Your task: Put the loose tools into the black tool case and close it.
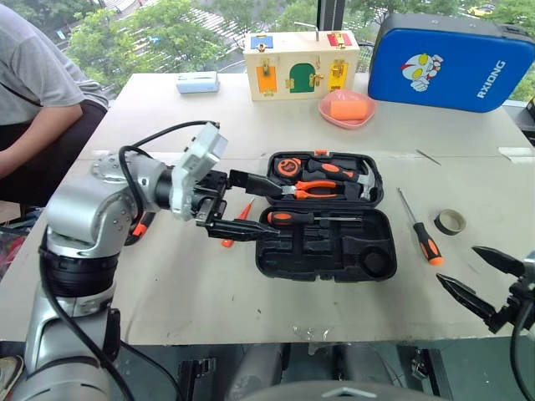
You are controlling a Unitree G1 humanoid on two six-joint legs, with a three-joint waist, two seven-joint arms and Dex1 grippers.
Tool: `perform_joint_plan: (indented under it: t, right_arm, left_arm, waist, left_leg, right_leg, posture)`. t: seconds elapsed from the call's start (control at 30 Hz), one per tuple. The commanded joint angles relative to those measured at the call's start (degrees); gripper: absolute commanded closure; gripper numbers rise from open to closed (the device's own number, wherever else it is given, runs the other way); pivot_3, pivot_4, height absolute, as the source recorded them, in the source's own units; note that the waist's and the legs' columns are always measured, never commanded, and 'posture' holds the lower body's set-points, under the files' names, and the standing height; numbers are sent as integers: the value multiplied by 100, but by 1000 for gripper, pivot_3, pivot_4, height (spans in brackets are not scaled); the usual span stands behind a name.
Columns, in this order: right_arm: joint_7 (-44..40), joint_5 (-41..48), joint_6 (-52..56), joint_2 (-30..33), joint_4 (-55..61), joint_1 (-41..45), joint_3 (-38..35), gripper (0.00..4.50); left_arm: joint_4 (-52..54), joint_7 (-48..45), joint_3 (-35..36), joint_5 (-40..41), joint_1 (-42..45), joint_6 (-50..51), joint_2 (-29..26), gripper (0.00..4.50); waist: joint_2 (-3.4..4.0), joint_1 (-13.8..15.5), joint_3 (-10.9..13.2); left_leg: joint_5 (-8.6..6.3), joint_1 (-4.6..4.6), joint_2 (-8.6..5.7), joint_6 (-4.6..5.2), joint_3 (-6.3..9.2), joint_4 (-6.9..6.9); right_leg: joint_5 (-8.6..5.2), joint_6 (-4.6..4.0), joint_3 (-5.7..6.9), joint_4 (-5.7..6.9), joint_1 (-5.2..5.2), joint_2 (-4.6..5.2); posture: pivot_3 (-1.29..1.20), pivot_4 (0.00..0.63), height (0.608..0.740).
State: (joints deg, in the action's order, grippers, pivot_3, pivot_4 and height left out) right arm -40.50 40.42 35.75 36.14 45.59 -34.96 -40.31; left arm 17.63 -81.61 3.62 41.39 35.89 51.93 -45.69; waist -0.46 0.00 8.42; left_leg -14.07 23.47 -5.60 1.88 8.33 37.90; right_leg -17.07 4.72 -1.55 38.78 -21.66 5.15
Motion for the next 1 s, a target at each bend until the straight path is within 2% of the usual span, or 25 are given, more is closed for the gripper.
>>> perform_joint_plan:
  t: [0.03,0.27,0.4,0.43,0.47,0.57,0.63,0.67,0.7,0.83,0.93,1.0]
  right_arm:
    - [460,-366,40,61,-16,343,522,0]
    - [1338,-1000,512,6,-994,1675,1777,0]
    - [1605,-1312,556,-165,-1433,1972,2208,0]
    - [1653,-1394,551,-204,-1521,1979,2302,590]
    - [1731,-1483,538,-278,-1626,1977,2384,854]
    - [2040,-1753,380,-615,-1873,1987,2581,2330]
    - [2144,-1844,250,-803,-1928,2004,2611,3159]
    - [2162,-1890,163,-860,-1923,2005,2611,3749]
    - [2177,-1949,44,-914,-1909,2003,2607,4023]
    - [1733,-1564,-279,-758,-1417,2292,2258,4007]
    - [1204,-1121,-215,-267,-1415,3011,2029,4007]
    - [427,-950,-319,273,-1609,3633,2240,4007]
  left_arm:
    - [365,152,-2,316,103,28,-71,33]
    - [572,362,-188,291,88,-186,-141,33]
    - [673,469,-234,237,49,-308,-190,33]
    - [676,502,-244,217,50,-343,-200,0]
    - [674,535,-256,193,51,-376,-207,0]
    - [651,574,-276,178,28,-440,-255,0]
    - [645,573,-295,195,2,-459,-306,0]
    - [640,559,-302,205,-17,-466,-341,0]
    - [623,521,-309,218,-46,-466,-394,0]
    - [322,340,-231,-37,-344,-697,-787,0]
    - [370,246,-78,70,-579,-679,-1080,0]
    - [471,259,51,170,-761,-647,-1203,0]
  waist:
    - [-3,-8,-1]
    - [-2,-30,0]
    - [-1,-40,0]
    - [-1,-39,0]
    - [-1,-39,0]
    - [-7,-60,-3]
    - [-10,-67,-5]
    - [-12,-73,-7]
    - [-13,-76,-7]
    - [-5,-95,-2]
    - [10,-113,11]
    - [13,-119,15]
  left_leg:
    - [0,-7,0,0,-1,-2]
    - [17,-14,3,-29,-5,-51]
    - [19,-13,5,-33,-6,-58]
    - [19,-12,5,-33,-7,-58]
    - [19,-11,5,-33,-7,-58]
    - [19,-15,5,-32,-8,-57]
    - [19,-23,5,-32,-8,-58]
    - [18,-36,5,-31,-10,-60]
    - [18,-44,5,-30,-15,-63]
    - [17,-54,5,-30,-31,-73]
    - [17,-55,5,-28,-59,-80]
    - [16,-56,7,-27,-61,-81]
  right_leg:
    - [0,0,-2,0,3,0]
    - [-4,-5,-5,-9,-5,-4]
    - [-7,-8,-7,-23,-5,-8]
    - [-7,-8,-7,-25,-6,-8]
    - [-7,-8,-7,-26,-5,-9]
    - [-6,-7,-10,-25,-2,-11]
    - [-6,-7,-11,-23,0,-12]
    - [-6,-7,-14,-23,7,-12]
    - [-6,-7,-20,-22,10,-12]
    - [-6,-6,-41,-19,9,-17]
    - [-5,-5,-74,-8,-2,-21]
    - [-6,-4,-75,-9,-3,-23]
  posture:
    - [0,150,735]
    - [0,150,735]
    - [0,150,735]
    - [0,150,735]
    - [0,150,735]
    - [0,150,735]
    - [0,150,735]
    - [0,150,735]
    - [0,150,735]
    - [0,150,735]
    - [0,150,735]
    - [0,150,735]
